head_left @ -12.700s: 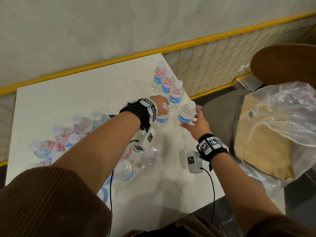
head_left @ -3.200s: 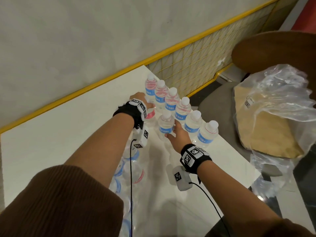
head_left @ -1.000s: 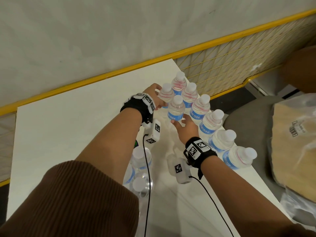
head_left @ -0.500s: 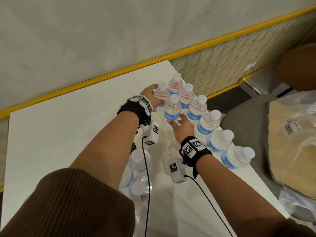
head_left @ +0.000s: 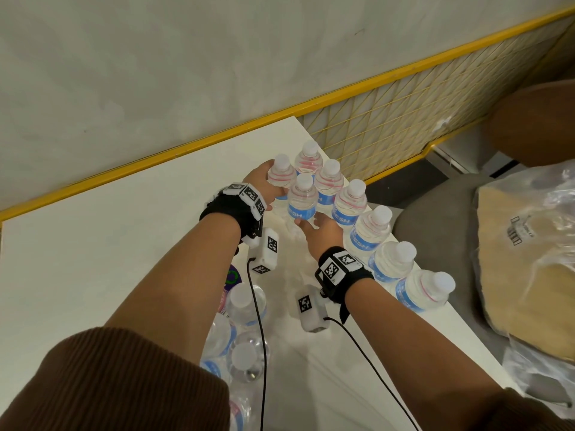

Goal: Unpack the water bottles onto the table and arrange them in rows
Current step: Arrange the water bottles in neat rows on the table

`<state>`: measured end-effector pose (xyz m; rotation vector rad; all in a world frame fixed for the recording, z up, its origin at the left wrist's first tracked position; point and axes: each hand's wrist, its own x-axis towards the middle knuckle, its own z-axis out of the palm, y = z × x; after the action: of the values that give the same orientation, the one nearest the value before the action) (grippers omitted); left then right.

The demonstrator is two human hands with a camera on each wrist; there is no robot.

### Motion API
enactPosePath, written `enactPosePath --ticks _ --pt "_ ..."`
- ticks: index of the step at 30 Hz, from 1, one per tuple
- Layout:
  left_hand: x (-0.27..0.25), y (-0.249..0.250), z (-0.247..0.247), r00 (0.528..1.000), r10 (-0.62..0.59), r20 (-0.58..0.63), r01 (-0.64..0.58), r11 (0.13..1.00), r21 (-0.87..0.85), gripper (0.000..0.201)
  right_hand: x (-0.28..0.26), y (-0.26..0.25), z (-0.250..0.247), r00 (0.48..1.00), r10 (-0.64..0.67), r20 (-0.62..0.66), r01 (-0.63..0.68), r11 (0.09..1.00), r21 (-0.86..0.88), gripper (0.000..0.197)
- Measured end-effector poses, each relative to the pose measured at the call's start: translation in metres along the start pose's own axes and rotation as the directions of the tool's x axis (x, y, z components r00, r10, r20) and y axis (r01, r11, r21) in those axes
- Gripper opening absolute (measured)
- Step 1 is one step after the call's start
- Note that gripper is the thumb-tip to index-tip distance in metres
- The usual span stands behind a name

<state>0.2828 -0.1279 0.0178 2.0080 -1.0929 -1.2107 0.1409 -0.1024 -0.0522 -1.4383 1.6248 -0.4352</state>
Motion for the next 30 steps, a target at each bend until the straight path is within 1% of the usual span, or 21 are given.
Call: enactPosePath --ticks 5,7,9,11,12,13,14,16,17,19,22,26,30 --pt "-0.001 0.0 0.001 0.999 0.035 -0.006 -0.035 0.998 0.051 0.066 0.002 -0.001 -0.001 1.0 -0.005 -0.002 0.005 1.0 -0.01 0.061" --pt "-0.001 0.001 0.001 0.999 0.031 0.017 -0.032 0.996 0.079 0.064 0.001 -0.002 -0.002 1.0 -0.006 0.006 0.006 1.0 -0.011 0.062" --pt "-0.002 0.001 0.0 1.0 0.018 0.017 -0.019 0.994 0.106 0.071 -0.001 -0.001 -0.005 1.0 -0.007 0.026 0.008 0.999 -0.037 0.063" --pt "-0.003 0.0 -0.001 0.999 -0.046 0.008 0.045 0.997 0.07 0.079 -0.005 0.003 -0.009 0.999 -0.001 0.05 0.003 0.999 -0.042 0.065" --pt "-0.006 0.0 -0.001 0.997 -0.081 -0.005 0.082 0.995 0.053 0.079 -0.009 0.005 -0.012 0.998 0.002 0.059 -0.001 1.0 -0.023 0.066" --pt "-0.012 0.002 -0.001 0.994 -0.108 -0.021 0.109 0.992 0.059 0.075 -0.013 0.008 -0.015 0.998 -0.002 0.067 0.003 1.0 -0.002 0.067" --pt "-0.018 0.004 -0.001 0.992 -0.118 -0.051 0.123 0.987 0.103 0.07 -0.018 0.01 -0.019 0.997 -0.013 0.077 0.012 1.0 0.008 0.067" --pt "-0.034 0.011 -0.003 0.99 -0.082 -0.113 0.104 0.974 0.203 0.055 -0.032 0.015 -0.027 0.993 -0.053 0.105 0.053 0.999 -0.004 0.063" --pt "-0.041 0.014 -0.003 0.99 -0.065 -0.127 0.092 0.971 0.222 0.05 -0.041 0.018 -0.032 0.99 -0.074 0.124 0.076 0.997 -0.007 0.06" --pt "-0.059 0.02 -0.003 0.992 -0.053 -0.114 0.078 0.971 0.226 0.042 -0.06 0.022 -0.041 0.979 -0.121 0.163 0.124 0.992 -0.005 0.052" --pt "-0.093 0.029 -0.002 0.998 -0.028 -0.055 0.04 0.973 0.229 0.033 -0.093 0.026 -0.053 0.953 -0.196 0.232 0.217 0.974 -0.068 0.039" --pt "-0.146 0.035 -0.003 1.0 0.025 0.018 -0.029 0.964 0.265 0.035 -0.14 0.027 -0.057 0.911 -0.26 0.319 0.311 0.943 -0.121 0.032" --pt "-0.202 0.015 -0.007 0.996 0.069 0.064 -0.087 0.932 0.351 0.038 -0.184 0.03 -0.046 0.878 -0.269 0.397 0.334 0.937 -0.104 0.032"
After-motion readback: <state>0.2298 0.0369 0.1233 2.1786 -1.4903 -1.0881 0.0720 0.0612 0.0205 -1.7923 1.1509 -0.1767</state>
